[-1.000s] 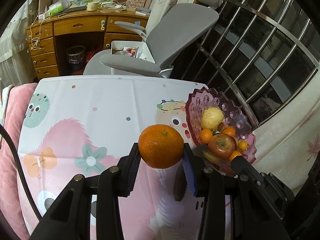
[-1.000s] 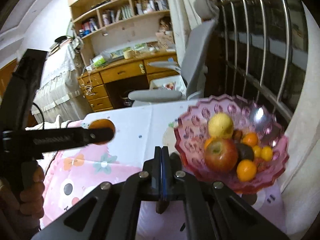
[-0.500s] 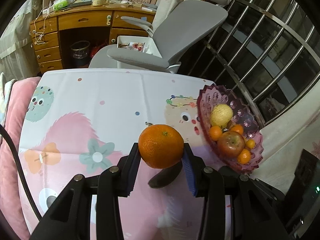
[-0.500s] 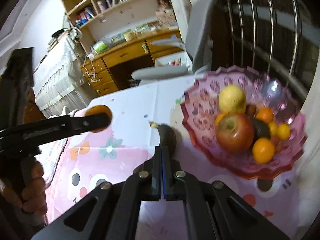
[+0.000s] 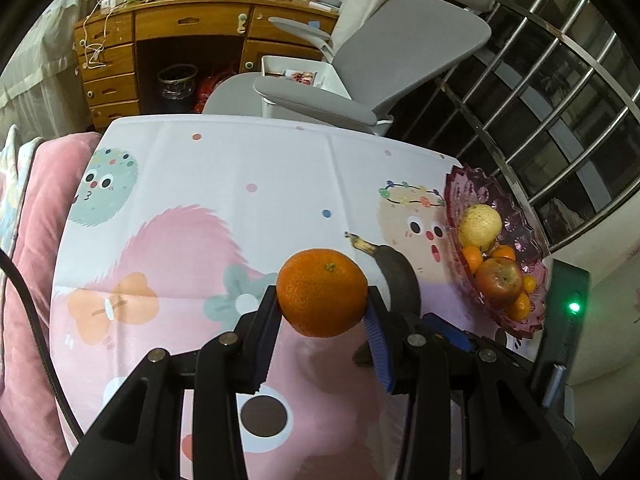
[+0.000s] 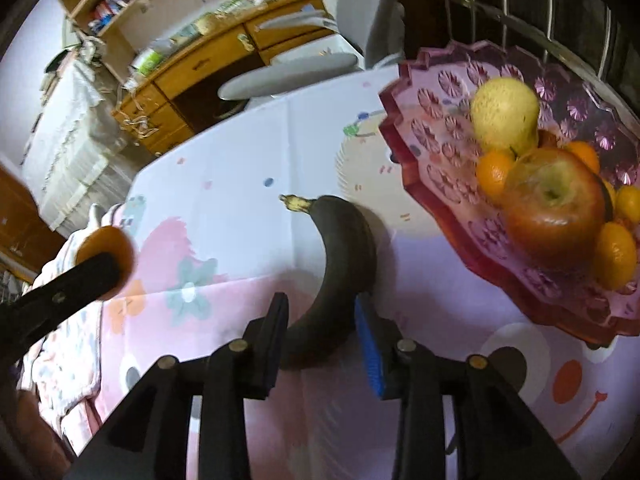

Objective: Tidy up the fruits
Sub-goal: 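Carry the orange and banana into the pink bowl and open both grippers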

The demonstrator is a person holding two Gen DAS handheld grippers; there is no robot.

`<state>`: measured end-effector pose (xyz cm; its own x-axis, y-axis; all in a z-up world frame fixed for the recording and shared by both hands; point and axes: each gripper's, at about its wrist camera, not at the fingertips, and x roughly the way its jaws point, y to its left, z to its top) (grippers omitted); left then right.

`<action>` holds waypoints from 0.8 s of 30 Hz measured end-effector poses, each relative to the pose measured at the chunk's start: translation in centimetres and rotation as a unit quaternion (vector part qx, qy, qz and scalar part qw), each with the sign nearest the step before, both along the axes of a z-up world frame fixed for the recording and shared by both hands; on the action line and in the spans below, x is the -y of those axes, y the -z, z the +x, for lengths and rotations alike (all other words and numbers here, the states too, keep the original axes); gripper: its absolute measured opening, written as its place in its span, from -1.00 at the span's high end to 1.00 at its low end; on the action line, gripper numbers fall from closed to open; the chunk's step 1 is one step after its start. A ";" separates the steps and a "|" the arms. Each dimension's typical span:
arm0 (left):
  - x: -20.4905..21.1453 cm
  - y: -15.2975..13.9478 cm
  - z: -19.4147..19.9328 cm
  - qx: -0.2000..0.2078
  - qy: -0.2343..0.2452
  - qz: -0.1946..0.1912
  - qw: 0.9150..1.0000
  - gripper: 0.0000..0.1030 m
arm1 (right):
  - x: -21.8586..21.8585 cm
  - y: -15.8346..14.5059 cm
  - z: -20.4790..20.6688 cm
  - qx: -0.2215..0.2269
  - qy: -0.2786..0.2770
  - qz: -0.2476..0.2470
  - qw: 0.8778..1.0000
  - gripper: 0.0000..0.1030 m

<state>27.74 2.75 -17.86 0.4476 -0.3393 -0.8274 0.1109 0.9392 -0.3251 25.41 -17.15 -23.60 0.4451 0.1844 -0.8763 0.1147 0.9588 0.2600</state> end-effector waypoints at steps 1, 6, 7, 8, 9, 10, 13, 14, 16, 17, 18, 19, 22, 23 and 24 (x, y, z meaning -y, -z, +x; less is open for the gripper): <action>-0.2 0.1 0.1 -0.001 -0.001 0.000 1.000 0.23 | 0.0 0.2 0.2 -0.006 0.007 -0.007 1.000 0.32; -1.3 0.4 0.2 -0.003 -0.004 -0.004 1.000 0.23 | -0.2 1.2 0.9 -0.020 0.040 -0.022 0.999 0.32; -1.3 0.4 0.2 -0.004 -0.005 -0.005 1.000 0.23 | -0.2 1.3 1.0 -0.022 0.044 -0.025 0.999 0.32; -1.4 0.6 0.2 -0.006 -0.006 -0.005 1.000 0.23 | -0.4 1.5 1.1 -0.023 0.045 -0.028 0.998 0.32; -1.6 0.6 0.3 -0.007 -0.007 -0.005 1.000 0.23 | -0.4 1.7 1.2 -0.024 0.046 -0.033 0.998 0.32; -1.7 0.7 0.3 -0.007 -0.008 -0.006 1.000 0.23 | -0.6 1.8 1.4 -0.026 0.050 -0.037 0.998 0.32; -1.9 0.7 0.3 -0.007 -0.010 -0.007 1.000 0.23 | -1.1 2.1 2.0 -0.032 0.055 -0.052 0.997 0.32; -2.0 0.7 0.3 -0.007 -0.010 -0.008 1.000 0.23 | -1.2 2.2 2.1 -0.034 0.057 -0.057 0.996 0.32; -2.1 0.6 0.2 -0.007 -0.012 -0.007 1.000 0.23 | -1.5 2.3 2.5 -0.035 0.058 -0.070 0.995 0.32; -2.2 0.6 0.2 -0.006 -0.012 -0.007 1.000 0.23 | -1.7 2.3 2.7 -0.036 0.056 -0.078 0.995 0.32; -2.3 0.5 0.1 -0.006 -0.013 -0.007 1.000 0.23 | -1.9 2.4 2.8 -0.036 0.054 -0.085 0.994 0.33; -2.3 0.4 0.1 -0.005 -0.014 -0.007 1.000 0.23 | -2.0 2.5 2.8 -0.035 0.053 -0.089 0.994 0.34; -2.4 0.2 0.0 -0.002 -0.019 -0.005 1.000 0.23 | -1.7 2.5 2.7 -0.033 0.056 -0.081 0.995 0.38; -2.4 0.0 -0.1 -0.001 -0.021 -0.005 1.000 0.23 | -1.5 2.5 2.7 -0.032 0.058 -0.077 0.995 0.41; -2.5 -0.1 -0.1 0.001 -0.023 -0.004 1.000 0.23 | -1.3 2.4 2.6 -0.026 0.060 -0.075 0.995 0.43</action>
<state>27.63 5.21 -17.78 0.4653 -0.3240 -0.8237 0.0676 0.9409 -0.3319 28.05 -15.82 -25.97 0.4092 -0.0021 -0.9124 0.2396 0.9652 0.1052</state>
